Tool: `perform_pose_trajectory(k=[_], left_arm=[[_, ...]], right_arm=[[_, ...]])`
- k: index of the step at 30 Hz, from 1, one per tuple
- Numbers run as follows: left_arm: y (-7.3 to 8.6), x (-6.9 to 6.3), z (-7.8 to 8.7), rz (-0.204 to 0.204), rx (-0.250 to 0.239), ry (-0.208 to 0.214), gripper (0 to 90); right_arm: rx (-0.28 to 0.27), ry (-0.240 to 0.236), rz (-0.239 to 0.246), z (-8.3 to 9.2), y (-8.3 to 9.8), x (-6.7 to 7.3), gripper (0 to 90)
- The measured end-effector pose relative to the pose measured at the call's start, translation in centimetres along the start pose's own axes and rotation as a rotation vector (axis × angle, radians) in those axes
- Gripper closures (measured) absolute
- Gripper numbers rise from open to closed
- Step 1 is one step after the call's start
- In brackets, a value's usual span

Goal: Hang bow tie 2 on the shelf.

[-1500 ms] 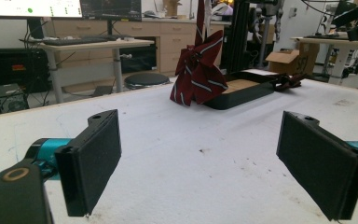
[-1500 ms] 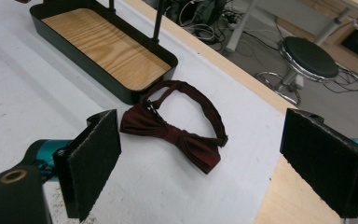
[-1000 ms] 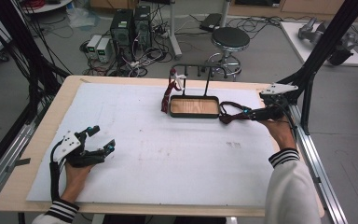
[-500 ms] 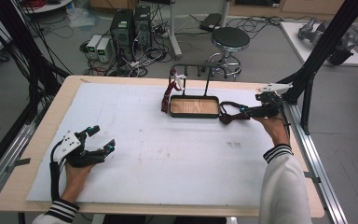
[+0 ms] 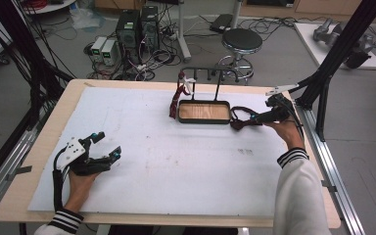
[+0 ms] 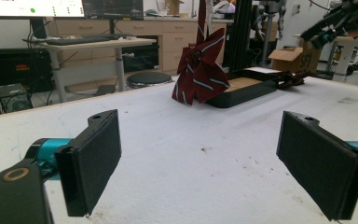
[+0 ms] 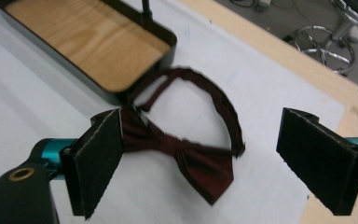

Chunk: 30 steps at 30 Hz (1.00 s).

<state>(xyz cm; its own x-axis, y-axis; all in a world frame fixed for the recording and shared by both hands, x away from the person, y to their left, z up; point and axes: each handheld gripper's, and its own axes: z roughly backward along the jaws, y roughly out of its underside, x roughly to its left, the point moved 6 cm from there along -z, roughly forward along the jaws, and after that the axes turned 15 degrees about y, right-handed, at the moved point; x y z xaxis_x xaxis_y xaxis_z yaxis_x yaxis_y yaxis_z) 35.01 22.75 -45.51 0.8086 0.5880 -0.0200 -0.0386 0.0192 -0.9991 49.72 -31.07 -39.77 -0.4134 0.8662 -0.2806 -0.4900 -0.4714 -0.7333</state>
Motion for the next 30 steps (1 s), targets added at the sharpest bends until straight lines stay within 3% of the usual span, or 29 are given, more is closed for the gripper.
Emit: perform_pose_trajectory(k=[3, 6, 21, 30], left_arm=[[0.0, 0.0, 0.0, -0.001, 0.0, 0.001, 14.2], [0.0, 0.0, 0.0, 0.001, -0.001, 0.001, 14.2], [0.0, 0.0, 0.0, -0.003, 0.002, 0.001, 14.2], [0.0, 0.0, 0.0, -0.002, 0.001, 0.002, 14.2]], right_arm=[[0.018, 0.003, 0.021, -0.1, -0.8, -0.1, 13.9], [0.011, -0.007, 0.004, -0.4, -1.1, -0.1, 13.9], [0.174, -0.076, 0.103, -4.0, 1.2, 1.5, 14.5], [0.223, -0.093, 0.158, -4.9, 2.1, 1.9, 16.1]])
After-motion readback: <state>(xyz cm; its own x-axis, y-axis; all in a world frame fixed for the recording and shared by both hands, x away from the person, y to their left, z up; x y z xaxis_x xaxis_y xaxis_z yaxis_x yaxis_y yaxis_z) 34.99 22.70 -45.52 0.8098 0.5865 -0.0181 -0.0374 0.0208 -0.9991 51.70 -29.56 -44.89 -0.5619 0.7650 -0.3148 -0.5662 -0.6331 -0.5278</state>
